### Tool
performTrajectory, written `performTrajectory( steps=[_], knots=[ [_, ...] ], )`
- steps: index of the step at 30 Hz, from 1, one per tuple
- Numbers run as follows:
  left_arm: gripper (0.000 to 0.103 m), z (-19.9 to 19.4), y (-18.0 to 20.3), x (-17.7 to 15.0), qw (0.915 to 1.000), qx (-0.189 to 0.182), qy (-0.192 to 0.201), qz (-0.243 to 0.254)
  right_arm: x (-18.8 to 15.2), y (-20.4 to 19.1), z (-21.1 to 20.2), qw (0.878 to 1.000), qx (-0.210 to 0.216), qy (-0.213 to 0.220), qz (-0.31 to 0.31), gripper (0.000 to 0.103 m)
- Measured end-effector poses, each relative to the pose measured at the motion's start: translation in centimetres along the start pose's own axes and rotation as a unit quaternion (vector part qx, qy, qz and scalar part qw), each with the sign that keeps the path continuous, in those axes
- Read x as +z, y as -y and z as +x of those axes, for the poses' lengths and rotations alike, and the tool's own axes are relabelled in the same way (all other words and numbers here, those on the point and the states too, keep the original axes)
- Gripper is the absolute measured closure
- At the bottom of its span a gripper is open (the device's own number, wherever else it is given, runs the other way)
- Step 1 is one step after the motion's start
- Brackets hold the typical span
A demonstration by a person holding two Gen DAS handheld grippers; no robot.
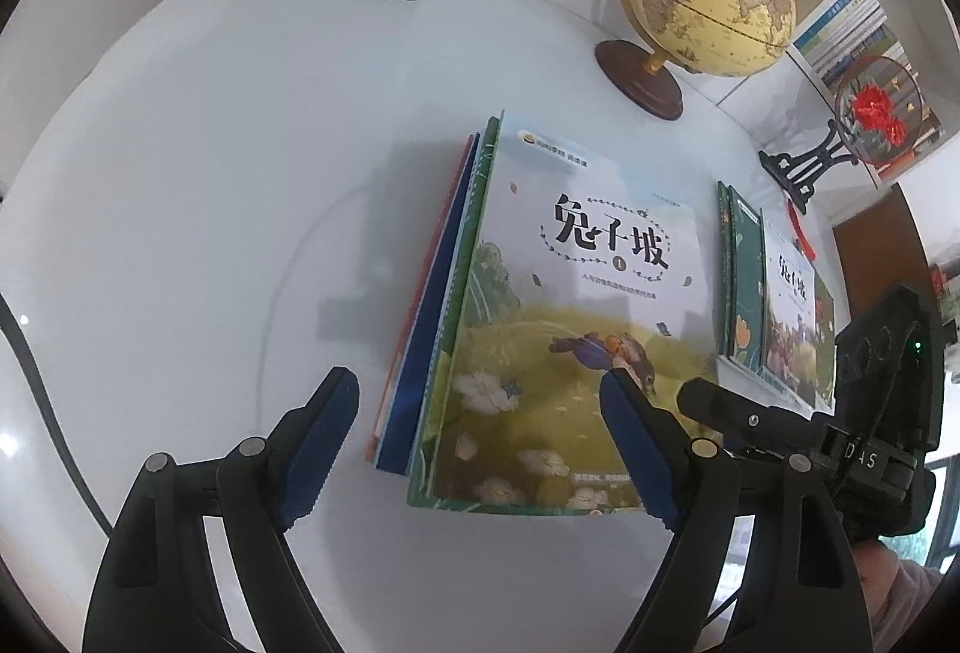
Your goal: Organize books
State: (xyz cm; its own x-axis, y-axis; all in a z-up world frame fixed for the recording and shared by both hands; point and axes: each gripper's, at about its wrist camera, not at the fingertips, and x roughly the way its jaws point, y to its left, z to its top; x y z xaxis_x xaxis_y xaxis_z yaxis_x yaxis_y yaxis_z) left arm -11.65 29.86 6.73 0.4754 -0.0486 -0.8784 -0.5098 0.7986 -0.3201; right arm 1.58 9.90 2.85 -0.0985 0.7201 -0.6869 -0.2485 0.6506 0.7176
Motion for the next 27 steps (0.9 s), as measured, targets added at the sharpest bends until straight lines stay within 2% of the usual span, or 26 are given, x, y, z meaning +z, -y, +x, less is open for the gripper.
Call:
performTrajectory(
  steps=[2,8,14,18,24,27],
  knots=[
    [0.022,-0.1,0.5,-0.3,1.0000,0.003,0.003,-0.001,0.0,0.4,-0.5,1.000,-0.005,-0.010,0.011,0.047],
    [0.022,0.5,4.3,0.4,0.9998,-0.006,0.003,0.016,0.3,2.6,-4.6,1.000,-0.007,0.012,0.021,0.047],
    [0.022,3.0,11.2,1.3,0.9969,-0.027,-0.019,0.071,1.8,7.0,-9.9,0.998,-0.018,0.045,0.030,0.047],
    [0.022,5.6,16.5,1.6,0.9919,-0.059,-0.046,0.103,2.7,10.6,-13.6,0.997,-0.023,0.059,0.034,0.047],
    [0.022,10.1,24.1,1.8,0.9804,-0.091,-0.087,0.151,3.5,15.9,-18.6,0.994,-0.063,0.078,0.031,0.047],
    [0.022,12.6,26.6,1.9,0.9758,-0.103,-0.111,0.158,3.8,19.0,-20.6,0.992,-0.084,0.083,0.039,0.047]
  ],
)
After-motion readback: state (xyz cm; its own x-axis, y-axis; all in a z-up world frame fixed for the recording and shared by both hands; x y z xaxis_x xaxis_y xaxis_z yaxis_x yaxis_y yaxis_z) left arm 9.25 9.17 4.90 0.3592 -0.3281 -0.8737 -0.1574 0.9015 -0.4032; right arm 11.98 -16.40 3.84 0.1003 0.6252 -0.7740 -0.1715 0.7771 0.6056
